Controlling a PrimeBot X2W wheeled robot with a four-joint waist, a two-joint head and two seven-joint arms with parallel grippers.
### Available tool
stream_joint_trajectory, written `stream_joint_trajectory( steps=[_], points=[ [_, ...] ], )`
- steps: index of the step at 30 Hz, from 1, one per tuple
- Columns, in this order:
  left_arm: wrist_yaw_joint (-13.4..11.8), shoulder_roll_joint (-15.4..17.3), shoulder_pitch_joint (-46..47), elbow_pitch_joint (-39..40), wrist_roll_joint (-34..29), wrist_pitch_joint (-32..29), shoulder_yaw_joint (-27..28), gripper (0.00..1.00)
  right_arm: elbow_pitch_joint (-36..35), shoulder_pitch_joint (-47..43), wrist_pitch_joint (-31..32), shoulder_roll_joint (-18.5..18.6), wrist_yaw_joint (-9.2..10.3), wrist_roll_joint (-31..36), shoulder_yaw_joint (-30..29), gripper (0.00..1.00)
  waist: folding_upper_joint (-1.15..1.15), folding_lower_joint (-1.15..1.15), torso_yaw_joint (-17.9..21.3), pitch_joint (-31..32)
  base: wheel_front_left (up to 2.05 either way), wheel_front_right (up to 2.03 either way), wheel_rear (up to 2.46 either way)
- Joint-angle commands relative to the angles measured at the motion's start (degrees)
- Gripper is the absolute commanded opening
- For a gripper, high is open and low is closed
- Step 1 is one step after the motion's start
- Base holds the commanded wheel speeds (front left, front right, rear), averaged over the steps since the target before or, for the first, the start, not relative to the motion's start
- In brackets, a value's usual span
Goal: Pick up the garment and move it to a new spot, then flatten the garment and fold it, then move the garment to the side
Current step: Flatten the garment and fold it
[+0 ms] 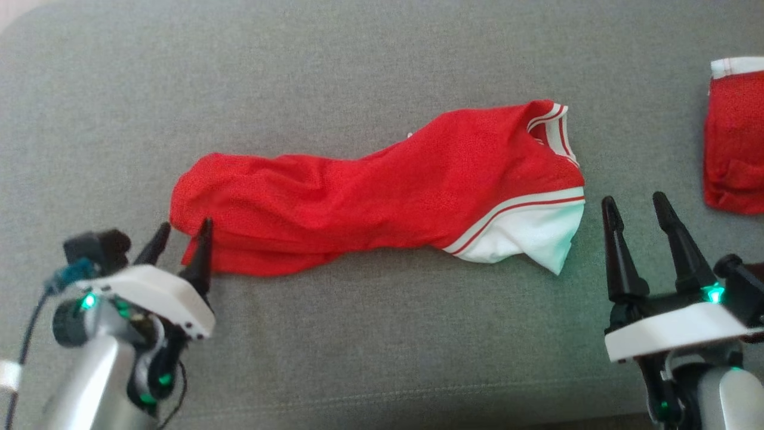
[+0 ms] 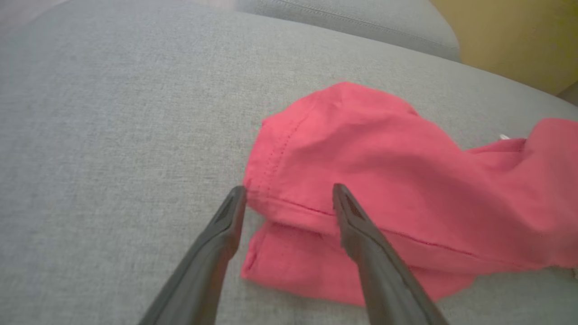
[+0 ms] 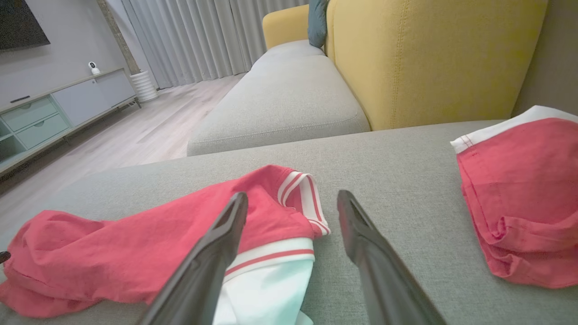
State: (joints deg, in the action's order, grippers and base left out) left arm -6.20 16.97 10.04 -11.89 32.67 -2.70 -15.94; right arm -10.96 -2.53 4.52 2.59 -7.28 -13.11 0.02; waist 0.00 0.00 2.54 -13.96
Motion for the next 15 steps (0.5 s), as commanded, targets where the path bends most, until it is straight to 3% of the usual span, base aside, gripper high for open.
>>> stream_joint_trajectory(
  steps=[1, 12, 13, 15],
  points=[
    [0.88, 2.15, 3.82, -0.08, 0.91, -0.63, 2.79, 1.00, -1.95, 2.71, -0.55, 0.29, -0.21, -0.47, 1.52, 1.00, 0.00, 0.00, 0.36, -0.95, 0.00, 0.00, 0.00],
    [3.54, 2.72, 7.67, -6.78, 4.17, -1.96, 3.94, 1.00, -1.23, 3.40, -1.09, 0.29, -0.21, -1.05, 1.42, 1.00, 0.00, 0.00, 0.92, -2.18, 0.00, 0.00, 0.00],
    [3.71, 2.74, 7.77, -6.87, 4.28, -1.95, 3.90, 0.78, -1.22, 3.43, -1.14, 0.29, -0.21, -1.05, 1.41, 1.00, 0.00, 0.00, 0.91, -2.23, 0.00, 0.00, 0.00],
    [4.38, 2.73, 7.83, -6.96, 4.85, -2.25, 3.79, 0.00, -1.16, 3.46, -1.18, 0.29, -0.21, -1.15, 1.36, 1.00, 0.00, 0.00, 0.81, -2.33, 0.00, 0.00, 0.00]
  ],
)
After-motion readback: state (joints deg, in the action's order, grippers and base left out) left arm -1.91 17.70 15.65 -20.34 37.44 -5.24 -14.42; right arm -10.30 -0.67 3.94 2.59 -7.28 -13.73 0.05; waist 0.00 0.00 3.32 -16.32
